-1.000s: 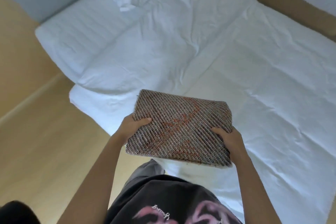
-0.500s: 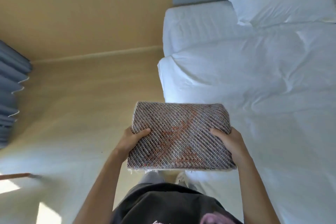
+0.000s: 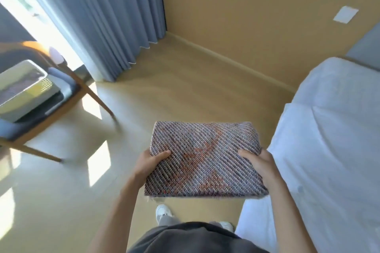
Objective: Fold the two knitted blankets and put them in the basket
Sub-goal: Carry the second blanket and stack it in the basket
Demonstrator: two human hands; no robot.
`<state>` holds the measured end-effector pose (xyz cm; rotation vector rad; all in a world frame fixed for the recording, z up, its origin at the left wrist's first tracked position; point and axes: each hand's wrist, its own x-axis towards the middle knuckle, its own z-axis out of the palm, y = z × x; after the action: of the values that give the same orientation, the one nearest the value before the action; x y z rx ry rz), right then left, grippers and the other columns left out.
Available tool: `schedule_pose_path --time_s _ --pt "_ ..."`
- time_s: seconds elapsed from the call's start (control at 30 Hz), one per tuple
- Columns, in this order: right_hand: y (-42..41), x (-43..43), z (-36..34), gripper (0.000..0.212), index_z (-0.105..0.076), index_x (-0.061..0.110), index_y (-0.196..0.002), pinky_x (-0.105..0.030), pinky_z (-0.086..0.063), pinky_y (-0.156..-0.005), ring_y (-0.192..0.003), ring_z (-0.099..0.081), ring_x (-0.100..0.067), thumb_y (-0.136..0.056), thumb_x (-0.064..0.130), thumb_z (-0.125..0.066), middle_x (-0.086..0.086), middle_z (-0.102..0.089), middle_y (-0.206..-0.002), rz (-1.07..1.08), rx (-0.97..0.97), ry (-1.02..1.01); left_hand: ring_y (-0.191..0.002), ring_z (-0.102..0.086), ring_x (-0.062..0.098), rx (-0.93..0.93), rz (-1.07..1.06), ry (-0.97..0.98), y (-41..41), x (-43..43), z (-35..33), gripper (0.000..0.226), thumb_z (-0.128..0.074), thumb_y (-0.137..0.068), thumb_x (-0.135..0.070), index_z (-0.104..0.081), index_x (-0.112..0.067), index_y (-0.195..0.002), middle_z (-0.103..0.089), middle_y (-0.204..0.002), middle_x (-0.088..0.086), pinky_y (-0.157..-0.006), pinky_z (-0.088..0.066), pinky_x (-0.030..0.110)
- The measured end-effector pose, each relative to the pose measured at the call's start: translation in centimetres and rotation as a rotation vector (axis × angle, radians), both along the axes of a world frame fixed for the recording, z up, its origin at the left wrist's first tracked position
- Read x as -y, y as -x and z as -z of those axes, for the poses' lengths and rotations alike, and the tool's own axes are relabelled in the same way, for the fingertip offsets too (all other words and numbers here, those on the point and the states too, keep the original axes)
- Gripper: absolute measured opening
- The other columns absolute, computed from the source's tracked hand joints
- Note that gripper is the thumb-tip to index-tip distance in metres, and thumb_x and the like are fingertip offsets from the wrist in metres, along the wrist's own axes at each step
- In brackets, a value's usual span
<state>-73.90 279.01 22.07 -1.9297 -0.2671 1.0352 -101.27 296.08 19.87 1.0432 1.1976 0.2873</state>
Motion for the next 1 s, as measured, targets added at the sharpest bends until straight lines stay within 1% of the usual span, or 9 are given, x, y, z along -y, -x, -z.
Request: schedule_pose_path --time_s 0.13,0.27,0.33,0.4,0.43,0.6,0.73,0.93,1.0 --pt "4.9 -7.5 -0.2 0.033 -0.061 0.017 -0.098 -0.025 -0.049 -0.059 -0.079 -0.066 -0.016 -0.071 0.027 -0.079 0.003 -0.069 -0.090 -0.129 0.013 0.005 -0.083 -0.072 0.023 0.017 -0.137 -0.002 7.2 -3.3 -0.2 0.027 -0.073 -0.081 -0.021 -0.060 -0.013 -0.104 -0.073 -0.095 0.009 -0.066 -0.058 0.030" --pt "10.2 -14.4 -0.2 0.038 -0.060 0.016 -0.099 -0.026 -0.049 -0.061 -0.080 -0.067 -0.017 -0.070 0.029 -0.080 0.003 -0.069 -0.091 -0.274 0.027 0.004 -0.070 -0.072 0.012 -0.002 -0.302 -0.041 13.9 -5.9 -0.2 0.026 -0.074 -0.079 -0.021 -0.061 -0.016 -0.100 -0.073 -0.081 -0.002 -0.054 -0.055 0.019" --pt "12.7 -17.4 0.0 0.040 -0.061 0.014 -0.100 -0.027 -0.051 -0.064 -0.080 -0.067 -0.018 -0.069 0.029 -0.081 0.002 -0.069 -0.091 -0.335 0.032 0.007 -0.079 -0.072 0.018 -0.015 -0.363 -0.027 16.9 -6.8 -0.1 0.037 -0.075 -0.078 -0.023 -0.060 -0.012 -0.109 -0.073 -0.092 0.004 -0.066 -0.059 0.028" --pt "14.8 -20.3 0.2 0.041 -0.061 0.013 -0.101 -0.028 -0.051 -0.066 -0.081 -0.067 -0.019 -0.069 0.027 -0.081 0.000 -0.069 -0.093 -0.397 0.028 0.010 -0.091 -0.070 0.025 -0.021 -0.429 -0.012 19.6 -7.5 0.0 0.046 -0.076 -0.077 -0.026 -0.058 -0.010 -0.116 -0.070 -0.104 0.010 -0.083 -0.057 0.041" --pt "15.8 -21.7 0.3 0.040 -0.061 0.013 -0.101 -0.028 -0.051 -0.066 -0.082 -0.067 -0.019 -0.069 0.026 -0.081 0.000 -0.069 -0.093 -0.433 0.024 0.008 -0.094 -0.069 0.026 -0.026 -0.468 -0.012 20.8 -7.6 0.1 0.048 -0.076 -0.077 -0.027 -0.058 -0.010 -0.118 -0.070 -0.106 0.010 -0.086 -0.056 0.043" --pt "20.9 -28.7 1.2 0.045 -0.060 0.011 -0.108 -0.032 -0.052 -0.070 -0.086 -0.066 -0.020 -0.070 0.025 -0.080 -0.002 -0.068 -0.099 -0.642 0.001 0.015 -0.088 -0.069 0.019 -0.049 -0.674 -0.003 25.6 -8.5 0.2 0.042 -0.076 -0.078 -0.024 -0.059 -0.012 -0.115 -0.070 -0.101 0.005 -0.068 -0.055 0.027" --pt "24.6 -35.0 1.7 0.049 -0.059 0.009 -0.111 -0.042 -0.053 -0.085 -0.091 -0.066 -0.024 -0.070 0.025 -0.080 -0.006 -0.068 -0.104 -0.788 0.000 0.011 -0.091 -0.067 0.021 -0.079 -0.826 0.006 28.3 -10.7 0.7 0.040 -0.076 -0.078 -0.022 -0.059 -0.014 -0.113 -0.069 -0.103 0.005 -0.072 -0.054 0.030" --pt "28.3 -45.5 1.7 0.050 -0.057 0.008 -0.112 -0.044 -0.052 -0.089 -0.093 -0.065 -0.025 -0.071 0.023 -0.080 -0.008 -0.067 -0.105 -0.953 0.008 -0.020 -0.092 -0.068 0.025 -0.082 -1.001 0.035 30.5 -16.0 0.9 0.044 -0.077 -0.076 -0.023 -0.058 -0.010 -0.114 -0.069 -0.105 0.009 -0.080 -0.055 0.038" --pt "29.3 -48.4 1.6 0.047 -0.057 0.009 -0.110 -0.041 -0.053 -0.085 -0.091 -0.065 -0.024 -0.071 0.023 -0.079 -0.006 -0.067 -0.102 -0.997 0.000 -0.029 -0.092 -0.068 0.025 -0.084 -1.049 0.037 31.0 -17.7 0.8 0.045 -0.078 -0.076 -0.024 -0.058 -0.011 -0.114 -0.069 -0.105 0.009 -0.079 -0.056 0.038"
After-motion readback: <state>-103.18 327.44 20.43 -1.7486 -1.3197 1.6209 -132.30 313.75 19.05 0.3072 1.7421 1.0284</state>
